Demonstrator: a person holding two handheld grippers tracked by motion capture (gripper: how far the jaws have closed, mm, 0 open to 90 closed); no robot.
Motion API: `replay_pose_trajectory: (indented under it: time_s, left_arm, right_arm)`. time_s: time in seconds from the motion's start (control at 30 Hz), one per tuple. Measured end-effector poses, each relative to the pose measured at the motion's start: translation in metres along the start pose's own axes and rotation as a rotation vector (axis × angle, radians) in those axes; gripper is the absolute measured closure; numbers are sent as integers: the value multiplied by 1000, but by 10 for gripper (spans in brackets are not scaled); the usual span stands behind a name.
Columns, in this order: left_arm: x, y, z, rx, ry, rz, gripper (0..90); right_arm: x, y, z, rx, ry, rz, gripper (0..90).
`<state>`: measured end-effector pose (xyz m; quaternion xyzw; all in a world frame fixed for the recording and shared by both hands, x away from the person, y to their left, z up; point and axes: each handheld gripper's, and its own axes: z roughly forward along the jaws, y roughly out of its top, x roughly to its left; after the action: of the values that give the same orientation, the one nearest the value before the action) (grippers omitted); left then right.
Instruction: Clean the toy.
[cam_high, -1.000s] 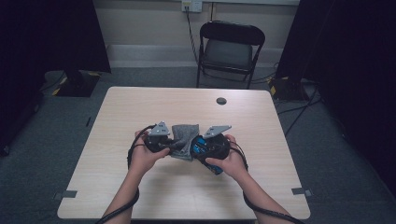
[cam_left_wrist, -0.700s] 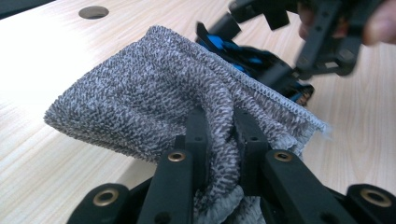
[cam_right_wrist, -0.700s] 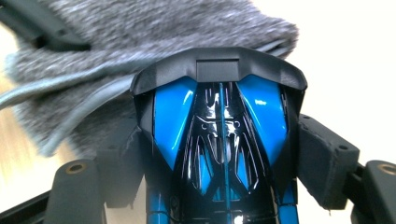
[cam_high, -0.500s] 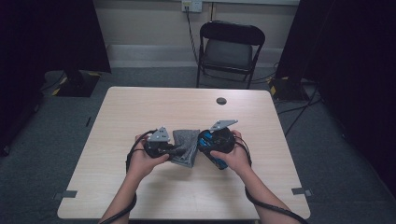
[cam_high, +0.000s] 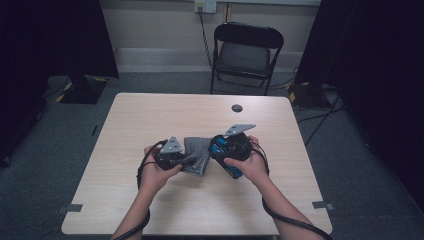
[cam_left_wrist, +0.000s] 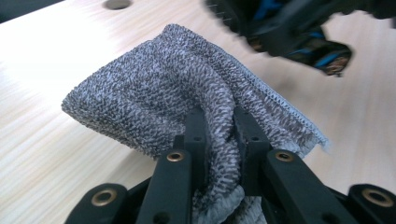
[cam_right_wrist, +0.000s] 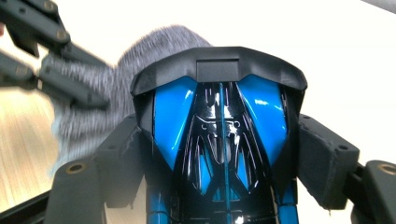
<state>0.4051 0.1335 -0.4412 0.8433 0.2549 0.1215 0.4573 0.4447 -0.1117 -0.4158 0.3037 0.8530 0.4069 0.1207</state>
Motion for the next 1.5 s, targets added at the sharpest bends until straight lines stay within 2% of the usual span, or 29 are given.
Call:
replay_pose_trajectory:
  time_s: [0.13,0.3,0.47,0.73,1.0,1.17,1.5]
  left_arm:
    - [-11,4,8,-4,-17,30,779]
    - [-16,4,13,-4,-31,40,780]
    - [-21,1,17,-1,-49,32,780]
    - [-34,-2,31,6,-93,44,780]
    - [-45,-5,40,-5,-125,42,780]
    - [-50,-7,44,-7,-144,27,781]
    - [-59,-4,52,-12,-186,41,780]
  right_arm:
    - [3,2,4,13,2,6,256]
    - [5,3,7,30,-2,-7,256]
    - [5,6,9,40,-17,-2,256]
    - [6,11,14,22,-3,25,256]
    - [4,18,16,12,-11,48,256]
    - [5,21,19,21,-17,49,256]
    - [0,27,14,-6,-22,80,256]
